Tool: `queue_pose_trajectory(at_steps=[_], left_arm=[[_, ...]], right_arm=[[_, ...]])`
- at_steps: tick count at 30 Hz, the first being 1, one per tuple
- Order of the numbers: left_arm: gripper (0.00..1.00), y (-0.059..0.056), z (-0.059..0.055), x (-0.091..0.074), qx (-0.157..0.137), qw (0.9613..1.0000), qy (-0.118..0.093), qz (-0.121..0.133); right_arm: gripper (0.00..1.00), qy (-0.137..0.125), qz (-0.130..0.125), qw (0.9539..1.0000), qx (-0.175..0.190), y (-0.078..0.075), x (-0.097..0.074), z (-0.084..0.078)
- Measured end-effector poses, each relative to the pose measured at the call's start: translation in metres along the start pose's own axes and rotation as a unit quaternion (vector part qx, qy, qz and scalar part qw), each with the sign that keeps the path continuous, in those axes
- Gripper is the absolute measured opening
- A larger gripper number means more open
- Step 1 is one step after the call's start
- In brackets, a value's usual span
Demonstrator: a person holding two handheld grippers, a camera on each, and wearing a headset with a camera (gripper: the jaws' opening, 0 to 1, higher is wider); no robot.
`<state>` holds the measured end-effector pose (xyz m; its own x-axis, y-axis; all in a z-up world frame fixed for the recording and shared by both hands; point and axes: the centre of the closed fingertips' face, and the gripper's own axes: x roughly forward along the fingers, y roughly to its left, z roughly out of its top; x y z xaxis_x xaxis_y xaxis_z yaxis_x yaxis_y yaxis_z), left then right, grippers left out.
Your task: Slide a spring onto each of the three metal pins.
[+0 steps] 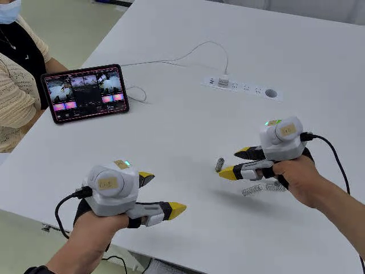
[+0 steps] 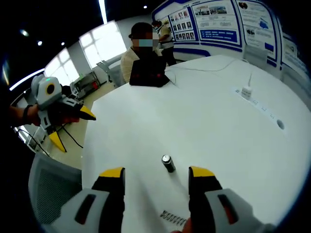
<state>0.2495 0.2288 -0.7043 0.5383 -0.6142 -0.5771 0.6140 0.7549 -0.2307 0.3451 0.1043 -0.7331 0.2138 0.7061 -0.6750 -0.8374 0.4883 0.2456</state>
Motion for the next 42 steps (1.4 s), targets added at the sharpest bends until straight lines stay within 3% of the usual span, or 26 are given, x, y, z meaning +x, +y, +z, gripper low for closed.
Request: queue_pose_trajectory(at_steps=[19, 42], left_arm=[[0.68, -0.006, 0.005, 0.004, 0.008, 1.0000, -0.001, -0.004], [0.71, -0.017, 0.017, 0.024, 0.030, 0.9993, 0.006, -0.023]], right_arm=[[0.59, -0.023, -0.024, 0.9994, 0.008, 0.007, -0.032, -0.022], [0.74, -0.071, -0.049, 0.9936, 0.073, 0.011, -0.083, -0.061]])
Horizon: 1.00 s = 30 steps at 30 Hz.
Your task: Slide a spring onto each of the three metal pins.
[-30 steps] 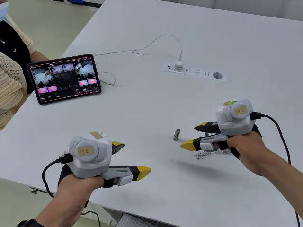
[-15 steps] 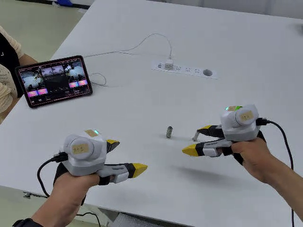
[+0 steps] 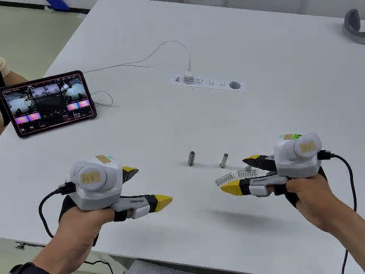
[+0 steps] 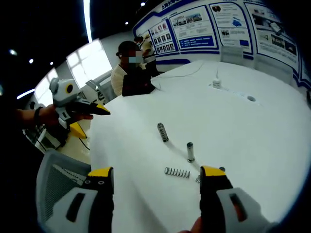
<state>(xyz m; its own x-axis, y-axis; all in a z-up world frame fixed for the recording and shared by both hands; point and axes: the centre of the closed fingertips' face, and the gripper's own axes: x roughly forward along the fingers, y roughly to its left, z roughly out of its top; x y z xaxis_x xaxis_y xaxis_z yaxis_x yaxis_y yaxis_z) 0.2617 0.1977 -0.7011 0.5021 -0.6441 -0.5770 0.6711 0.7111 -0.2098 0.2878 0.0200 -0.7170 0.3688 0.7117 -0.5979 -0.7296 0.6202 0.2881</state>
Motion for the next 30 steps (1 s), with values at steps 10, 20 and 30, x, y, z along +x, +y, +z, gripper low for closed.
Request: queue_pose_trajectory(at_steps=[10, 20, 30], left_arm=[[0.75, -0.007, 0.004, 0.012, 0.008, 0.9998, 0.008, -0.014], [0.75, -0.012, 0.008, 0.020, 0.016, 0.9995, 0.011, -0.024], [0.74, -0.017, 0.009, 0.026, 0.025, 0.9990, 0.017, -0.032]], right_arm=[[0.79, -0.001, -0.012, 0.9996, 0.025, -0.005, -0.018, -0.023], [0.80, -0.006, -0.020, 0.9990, 0.040, -0.007, -0.028, -0.030], [0.80, -0.010, -0.024, 0.9988, 0.042, -0.008, -0.030, -0.030]])
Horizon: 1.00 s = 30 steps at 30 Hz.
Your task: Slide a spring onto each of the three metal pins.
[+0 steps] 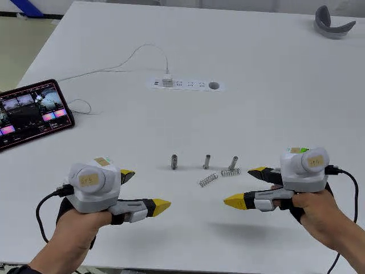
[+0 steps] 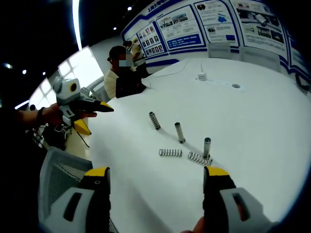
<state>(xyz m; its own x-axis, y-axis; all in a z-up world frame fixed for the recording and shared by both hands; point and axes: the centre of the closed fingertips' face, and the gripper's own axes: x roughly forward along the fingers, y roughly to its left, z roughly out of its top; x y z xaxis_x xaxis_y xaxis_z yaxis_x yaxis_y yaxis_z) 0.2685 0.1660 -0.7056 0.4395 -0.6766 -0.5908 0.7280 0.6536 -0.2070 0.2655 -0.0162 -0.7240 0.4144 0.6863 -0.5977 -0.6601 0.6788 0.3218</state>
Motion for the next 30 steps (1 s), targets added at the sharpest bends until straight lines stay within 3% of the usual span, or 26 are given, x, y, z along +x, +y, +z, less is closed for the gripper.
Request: queue_pose_trajectory(at_steps=[15, 30], left_arm=[[0.73, -0.022, 0.009, 0.033, 0.052, 0.9977, 0.025, -0.034], [0.70, -0.038, 0.009, 0.062, 0.085, 0.9928, 0.056, -0.062]], right_arm=[[0.81, 0.002, -0.009, 0.9999, 0.007, -0.001, -0.014, -0.012], [0.81, 0.003, -0.009, 0.9998, 0.018, 0.003, -0.020, -0.023]])
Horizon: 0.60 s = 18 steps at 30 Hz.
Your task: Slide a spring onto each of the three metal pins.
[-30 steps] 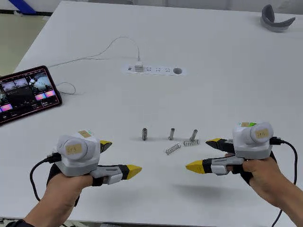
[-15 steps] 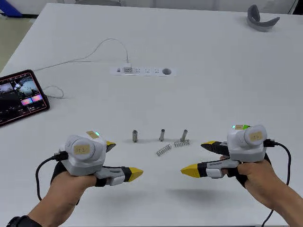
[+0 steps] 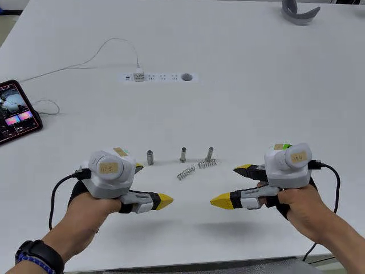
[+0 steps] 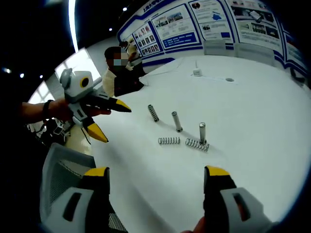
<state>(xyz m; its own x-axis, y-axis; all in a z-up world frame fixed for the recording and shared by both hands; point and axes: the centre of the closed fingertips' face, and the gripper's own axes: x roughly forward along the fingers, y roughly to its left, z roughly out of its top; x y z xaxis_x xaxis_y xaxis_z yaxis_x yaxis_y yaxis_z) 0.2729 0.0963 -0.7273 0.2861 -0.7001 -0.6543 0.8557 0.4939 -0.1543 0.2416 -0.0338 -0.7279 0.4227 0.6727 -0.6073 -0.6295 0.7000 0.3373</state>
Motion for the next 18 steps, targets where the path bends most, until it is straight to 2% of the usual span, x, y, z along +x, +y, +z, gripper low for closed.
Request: queue_pose_trajectory(at_steps=[5, 18], left_arm=[[0.69, -0.003, 0.003, 0.008, 0.011, 0.9999, 0.006, -0.005], [0.60, -0.005, 0.004, 0.052, 0.021, 0.9993, 0.023, -0.021]], right_arm=[[0.81, -0.002, 0.000, 1.0000, 0.003, 0.000, -0.001, -0.001], [0.81, -0.002, 0.004, 0.9999, 0.011, 0.005, -0.003, -0.005]])
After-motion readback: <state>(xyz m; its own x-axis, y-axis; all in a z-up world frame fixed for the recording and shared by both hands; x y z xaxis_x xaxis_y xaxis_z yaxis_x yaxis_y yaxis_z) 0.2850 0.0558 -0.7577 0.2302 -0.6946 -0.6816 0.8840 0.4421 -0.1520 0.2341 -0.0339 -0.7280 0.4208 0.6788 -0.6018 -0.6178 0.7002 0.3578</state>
